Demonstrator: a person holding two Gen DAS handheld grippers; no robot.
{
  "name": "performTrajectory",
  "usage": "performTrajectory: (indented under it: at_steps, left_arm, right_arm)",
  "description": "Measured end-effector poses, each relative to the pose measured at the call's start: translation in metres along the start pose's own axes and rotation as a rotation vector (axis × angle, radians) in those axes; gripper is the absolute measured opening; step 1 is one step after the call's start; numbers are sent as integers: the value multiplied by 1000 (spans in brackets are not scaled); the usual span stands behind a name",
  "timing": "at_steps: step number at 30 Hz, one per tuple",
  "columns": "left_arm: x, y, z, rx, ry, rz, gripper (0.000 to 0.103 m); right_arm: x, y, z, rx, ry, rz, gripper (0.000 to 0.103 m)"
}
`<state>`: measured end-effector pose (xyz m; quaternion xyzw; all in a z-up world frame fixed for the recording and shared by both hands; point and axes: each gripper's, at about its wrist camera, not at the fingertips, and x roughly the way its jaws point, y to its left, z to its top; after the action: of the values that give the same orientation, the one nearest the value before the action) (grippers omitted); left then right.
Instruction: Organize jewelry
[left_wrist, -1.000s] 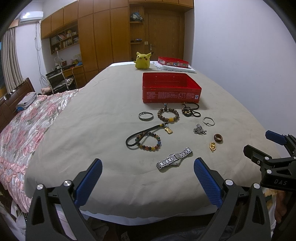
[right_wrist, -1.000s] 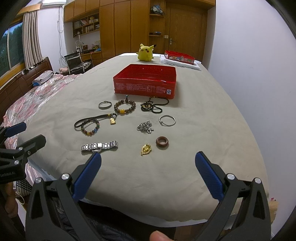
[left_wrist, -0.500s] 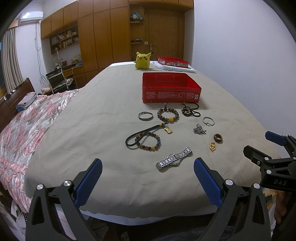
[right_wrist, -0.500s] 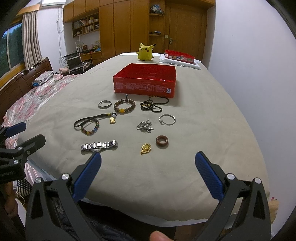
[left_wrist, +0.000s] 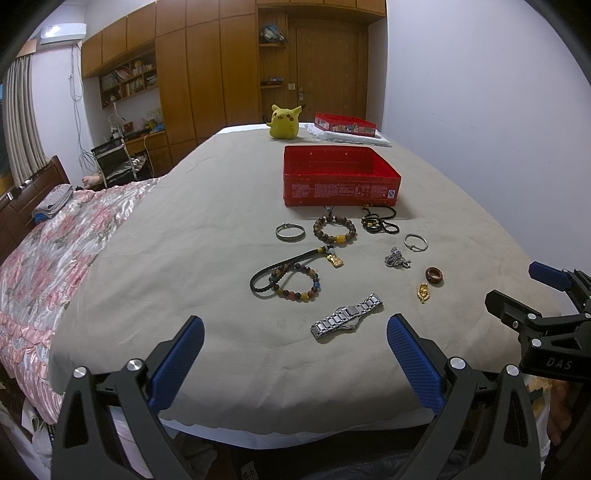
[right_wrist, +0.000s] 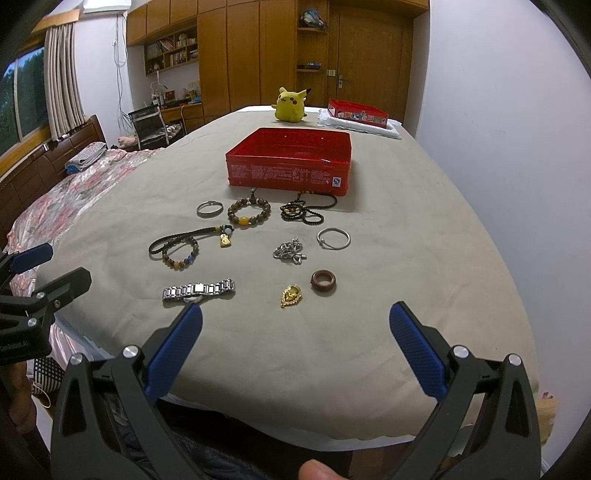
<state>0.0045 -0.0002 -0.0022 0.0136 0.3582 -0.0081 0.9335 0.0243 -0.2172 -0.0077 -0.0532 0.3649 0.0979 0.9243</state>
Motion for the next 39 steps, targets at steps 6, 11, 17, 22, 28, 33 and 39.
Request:
performTrajectory:
  at_steps: [6,11,17,22,28,33,39]
  left_arm:
    - [-1,-1,0,0,1,-1,99]
    - [-1,-3,2,-2,0,-2,99]
    - [3,-4,4,-3,4,-2,99]
    - [-1,-4,3,-5,9,-2,99]
    - [8,-6,5,0,30,-11,99]
    - [19,-3,4,5,51,-19,99]
    - [35,0,-2,18,57,-57,99]
  right_arm:
    - [0,0,1,1,0,0,100]
    - [-1,0,1,1,1,0,100]
    - [0,1,0,2,2,0,100]
    - [-1,1,1,2,3,1,100]
    - [10,-1,-4,-7,29,20,100]
    - [19,-4,-4,-14,41,29,100]
    - [31,-9,-2,-29,36,20,100]
